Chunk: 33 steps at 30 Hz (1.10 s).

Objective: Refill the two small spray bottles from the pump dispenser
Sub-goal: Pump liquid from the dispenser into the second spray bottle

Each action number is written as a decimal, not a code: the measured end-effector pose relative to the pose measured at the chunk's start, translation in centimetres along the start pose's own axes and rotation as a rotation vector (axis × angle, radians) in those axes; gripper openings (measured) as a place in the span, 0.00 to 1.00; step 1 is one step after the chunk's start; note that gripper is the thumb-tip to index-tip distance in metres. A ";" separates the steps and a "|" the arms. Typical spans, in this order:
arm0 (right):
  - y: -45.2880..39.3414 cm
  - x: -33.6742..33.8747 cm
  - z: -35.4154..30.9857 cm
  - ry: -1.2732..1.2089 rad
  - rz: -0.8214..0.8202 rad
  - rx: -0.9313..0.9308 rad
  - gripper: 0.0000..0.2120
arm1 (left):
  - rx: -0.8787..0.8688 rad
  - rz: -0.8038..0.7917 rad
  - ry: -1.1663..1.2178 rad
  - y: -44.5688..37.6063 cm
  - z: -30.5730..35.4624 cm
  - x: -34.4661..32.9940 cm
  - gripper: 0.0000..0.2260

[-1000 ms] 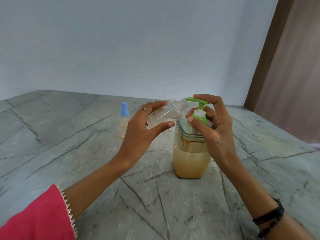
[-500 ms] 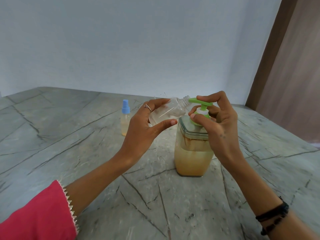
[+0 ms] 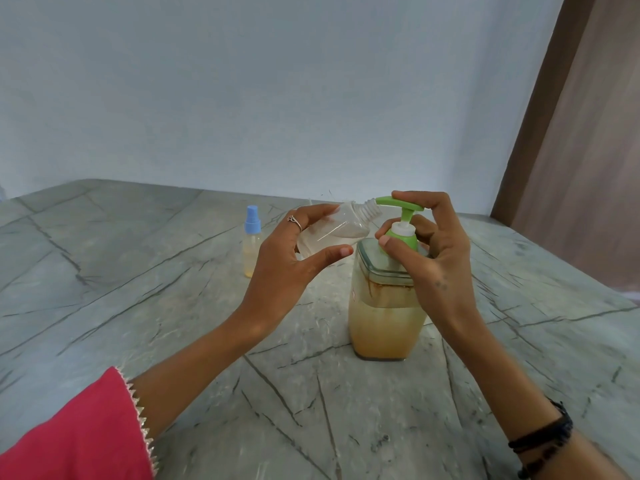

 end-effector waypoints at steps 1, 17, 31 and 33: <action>0.0 0.0 0.0 -0.009 0.002 -0.006 0.17 | 0.001 0.001 0.002 0.0 0.0 0.0 0.20; 0.0 0.1 -0.1 -0.019 -0.013 0.005 0.16 | -0.011 -0.005 -0.002 0.0 0.1 -0.1 0.20; -0.5 0.3 -0.4 -0.058 0.016 -0.060 0.10 | -0.019 -0.015 0.008 0.1 0.6 -0.3 0.20; -0.4 0.3 -0.4 -0.065 0.021 -0.049 0.11 | -0.020 -0.017 0.011 0.2 0.7 -0.3 0.20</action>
Point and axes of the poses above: each hand's wrist, its own y-axis away from the middle knuckle, its own x-axis out of the back of the hand, z = x × y, the point moved 2 cm from there along -y, towards the middle knuckle, and after that the axes turned 10 degrees about -x, right-handed, at the moved point
